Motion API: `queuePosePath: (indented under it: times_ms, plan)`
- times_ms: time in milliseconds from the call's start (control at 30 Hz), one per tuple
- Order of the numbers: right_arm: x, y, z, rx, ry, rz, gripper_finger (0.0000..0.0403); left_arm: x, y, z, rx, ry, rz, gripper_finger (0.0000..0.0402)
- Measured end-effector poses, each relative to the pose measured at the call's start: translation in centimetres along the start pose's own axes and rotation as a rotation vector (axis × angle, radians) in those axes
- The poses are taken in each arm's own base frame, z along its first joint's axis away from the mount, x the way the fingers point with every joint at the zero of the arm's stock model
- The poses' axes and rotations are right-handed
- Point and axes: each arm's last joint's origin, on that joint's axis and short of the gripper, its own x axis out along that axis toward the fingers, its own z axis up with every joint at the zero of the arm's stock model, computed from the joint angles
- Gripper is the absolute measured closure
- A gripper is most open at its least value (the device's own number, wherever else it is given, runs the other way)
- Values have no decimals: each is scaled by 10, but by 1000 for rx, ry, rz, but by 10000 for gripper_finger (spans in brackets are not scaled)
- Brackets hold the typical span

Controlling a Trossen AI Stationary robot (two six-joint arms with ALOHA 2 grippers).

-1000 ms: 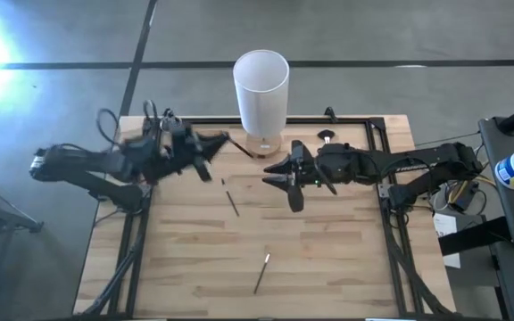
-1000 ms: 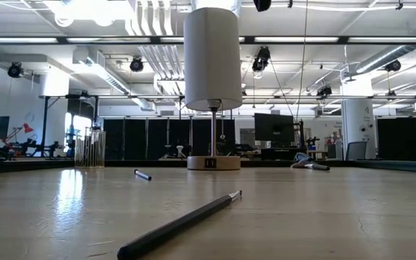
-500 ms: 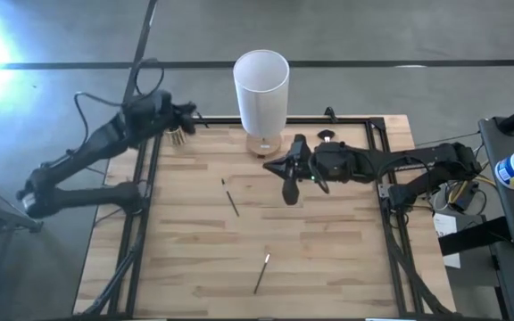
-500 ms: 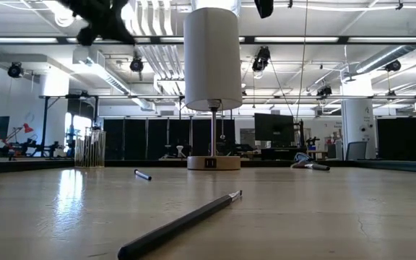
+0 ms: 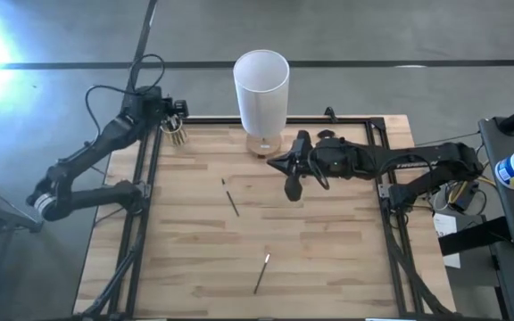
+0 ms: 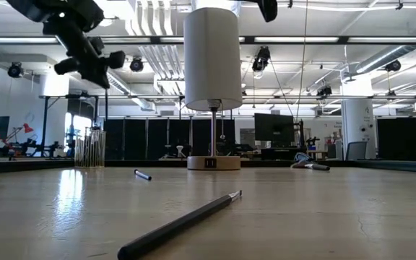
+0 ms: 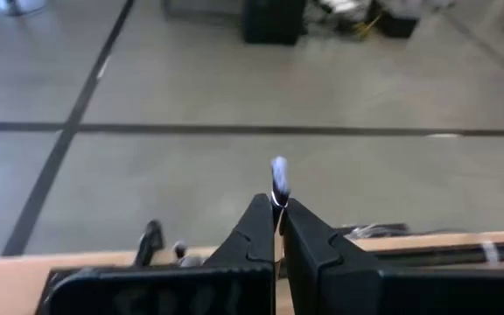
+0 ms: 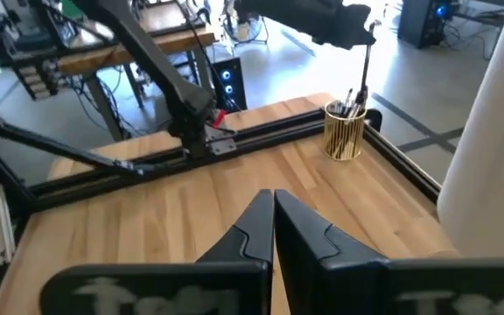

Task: Pick & Place Makeup Brushes
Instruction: Put the eyeshadow brush into the makeup holder

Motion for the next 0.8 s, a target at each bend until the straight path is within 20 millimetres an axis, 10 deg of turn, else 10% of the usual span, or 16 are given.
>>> queuePosePath:
  times_ms: [800]
  plan:
    - [-14,-13,5,-61,21,-36,394,43,3,-57,15,117,176,396]
